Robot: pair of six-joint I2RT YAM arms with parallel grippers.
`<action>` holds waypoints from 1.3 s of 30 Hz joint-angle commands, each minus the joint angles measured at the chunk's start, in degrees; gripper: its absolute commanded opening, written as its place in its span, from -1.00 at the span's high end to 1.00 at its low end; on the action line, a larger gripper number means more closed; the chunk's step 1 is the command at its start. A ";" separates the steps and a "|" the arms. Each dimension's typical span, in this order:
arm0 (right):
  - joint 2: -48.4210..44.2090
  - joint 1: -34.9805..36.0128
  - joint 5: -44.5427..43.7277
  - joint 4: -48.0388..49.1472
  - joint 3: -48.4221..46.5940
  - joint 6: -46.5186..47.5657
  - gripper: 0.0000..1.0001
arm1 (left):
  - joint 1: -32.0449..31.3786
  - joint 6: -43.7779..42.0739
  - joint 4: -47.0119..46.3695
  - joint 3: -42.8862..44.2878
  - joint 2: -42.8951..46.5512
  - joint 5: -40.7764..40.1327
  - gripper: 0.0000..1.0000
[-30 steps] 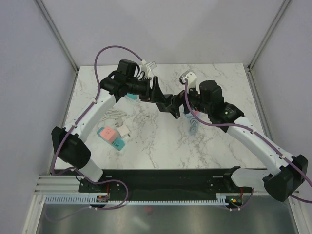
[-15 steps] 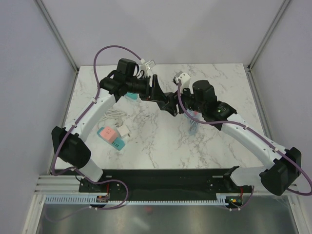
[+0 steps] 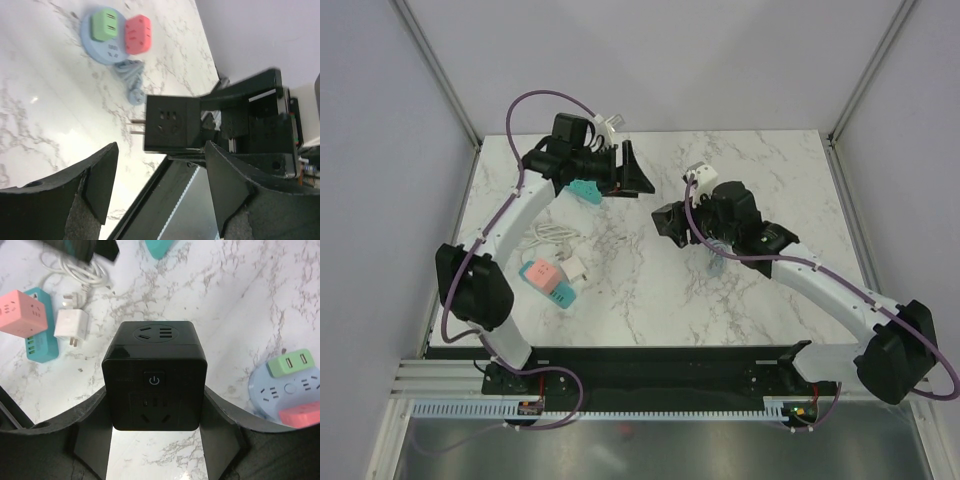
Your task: Insert the plug
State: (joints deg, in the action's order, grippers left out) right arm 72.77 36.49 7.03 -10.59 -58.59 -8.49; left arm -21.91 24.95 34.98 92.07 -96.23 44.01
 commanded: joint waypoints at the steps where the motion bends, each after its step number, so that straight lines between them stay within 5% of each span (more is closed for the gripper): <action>1: -1.14 -0.02 -2.46 2.86 1.37 -1.70 1.00 | 3.71 -0.34 -1.32 4.42 -3.70 -1.11 -0.49; 8: -3.78 -0.19 -0.53 5.75 4.09 -1.96 1.00 | 15.03 -5.16 2.01 19.68 -17.75 -17.45 0.60; 12: -3.87 -0.19 4.39 7.42 3.92 -2.67 1.00 | 18.92 -6.93 3.78 29.38 -28.73 -28.85 0.93; 20: -3.78 -0.19 10.80 8.65 1.99 -2.76 1.00 | 20.68 -8.78 2.90 43.53 -45.00 -41.08 0.95; 25: -4.48 -0.19 10.81 8.92 1.90 -2.50 1.00 | 21.21 -9.39 2.90 42.85 -48.18 -43.83 0.96; 39: -6.85 -0.19 5.46 5.15 1.81 -2.23 1.00 | 18.84 -8.60 3.07 29.22 -43.70 -25.12 0.95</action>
State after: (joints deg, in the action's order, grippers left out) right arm 68.01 36.42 15.31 -6.55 -53.93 -10.76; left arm -0.99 17.56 36.45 124.07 -143.13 12.71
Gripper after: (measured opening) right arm 0.666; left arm 0.026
